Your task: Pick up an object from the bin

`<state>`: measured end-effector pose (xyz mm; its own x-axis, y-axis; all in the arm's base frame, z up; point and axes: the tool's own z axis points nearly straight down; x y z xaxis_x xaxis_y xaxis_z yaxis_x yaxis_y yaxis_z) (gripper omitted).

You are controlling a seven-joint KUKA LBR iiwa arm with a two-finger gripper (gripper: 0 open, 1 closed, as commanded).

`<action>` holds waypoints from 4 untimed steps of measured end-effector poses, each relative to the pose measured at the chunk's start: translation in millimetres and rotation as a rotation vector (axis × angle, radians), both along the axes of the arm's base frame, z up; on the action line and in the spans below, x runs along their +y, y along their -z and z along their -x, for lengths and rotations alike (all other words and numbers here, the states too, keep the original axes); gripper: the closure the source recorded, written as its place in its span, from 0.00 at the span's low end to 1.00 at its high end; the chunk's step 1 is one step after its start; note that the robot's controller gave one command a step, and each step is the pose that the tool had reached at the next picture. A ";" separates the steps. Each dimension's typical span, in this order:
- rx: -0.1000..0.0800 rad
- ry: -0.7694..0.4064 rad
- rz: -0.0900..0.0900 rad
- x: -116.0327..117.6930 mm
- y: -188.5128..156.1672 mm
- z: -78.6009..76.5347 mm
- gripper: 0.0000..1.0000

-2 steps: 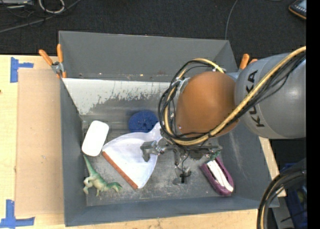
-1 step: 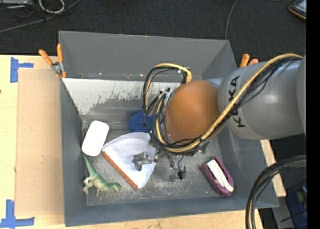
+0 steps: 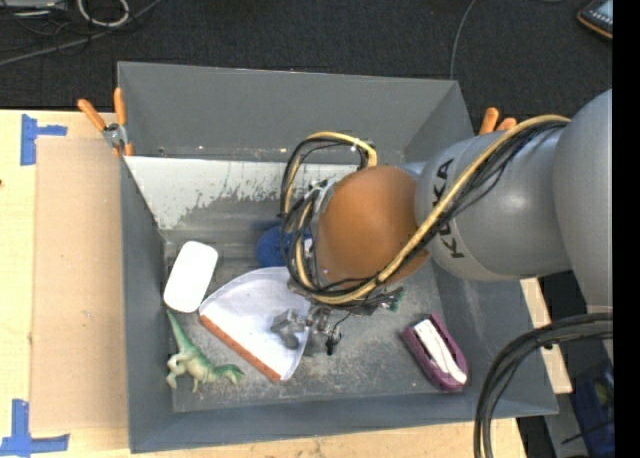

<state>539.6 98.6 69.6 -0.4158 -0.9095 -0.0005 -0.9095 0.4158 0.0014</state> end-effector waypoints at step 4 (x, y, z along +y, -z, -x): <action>0.005 0.008 -0.001 1.1 -49.9 1.2 1.00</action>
Offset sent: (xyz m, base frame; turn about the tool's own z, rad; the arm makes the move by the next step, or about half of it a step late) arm 0.0001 0.0000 0.0094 0.0007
